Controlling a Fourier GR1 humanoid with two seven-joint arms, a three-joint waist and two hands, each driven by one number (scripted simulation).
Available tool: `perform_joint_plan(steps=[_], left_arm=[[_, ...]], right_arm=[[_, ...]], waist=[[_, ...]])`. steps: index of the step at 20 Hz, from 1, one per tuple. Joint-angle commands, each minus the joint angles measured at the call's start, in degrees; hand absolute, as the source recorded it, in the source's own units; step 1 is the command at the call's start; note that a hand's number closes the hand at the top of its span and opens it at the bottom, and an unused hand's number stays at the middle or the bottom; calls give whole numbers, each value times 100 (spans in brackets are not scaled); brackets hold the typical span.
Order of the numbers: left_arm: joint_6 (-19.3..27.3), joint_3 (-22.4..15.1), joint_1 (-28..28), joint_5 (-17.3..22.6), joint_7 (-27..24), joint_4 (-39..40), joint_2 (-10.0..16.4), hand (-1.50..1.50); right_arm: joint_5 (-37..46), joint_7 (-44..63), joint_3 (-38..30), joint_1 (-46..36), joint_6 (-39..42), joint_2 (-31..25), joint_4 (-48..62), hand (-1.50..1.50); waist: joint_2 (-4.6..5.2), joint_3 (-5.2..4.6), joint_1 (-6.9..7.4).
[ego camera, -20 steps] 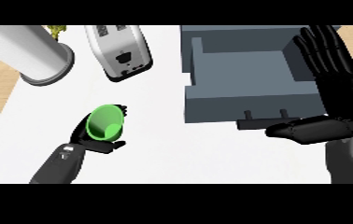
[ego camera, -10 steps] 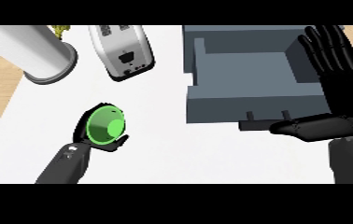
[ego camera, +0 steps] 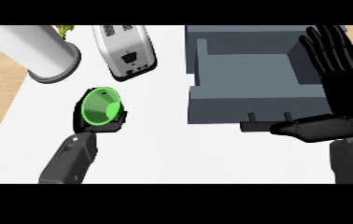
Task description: Pick up the cup, place it into the drawer and close the drawer
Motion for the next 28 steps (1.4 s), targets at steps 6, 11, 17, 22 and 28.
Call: perform_joint_plan(steps=[6,11,17,22,28], left_arm=[[122,-501,-667,-39,664,-1385,-518,150],[497,-920,-1484,-17,1911,-1975,-770,150],[1273,-1593,-2229,330,3354,-2644,-783,150],[2103,-2026,-3128,538,3911,-2288,-786,150],[2708,-2423,-3946,875,4468,-1287,-787,150]], right_arm=[[161,-424,-61,521,93,40,95,-150],[66,264,-99,-128,-100,-89,-70,-150],[173,-124,-27,185,-25,42,85,-150],[168,-668,-159,155,79,45,480,-150],[159,-456,72,295,93,151,9,-150]], waist=[[-77,24,146],[-72,17,111],[-62,18,30],[-18,20,-51],[11,20,-232]])
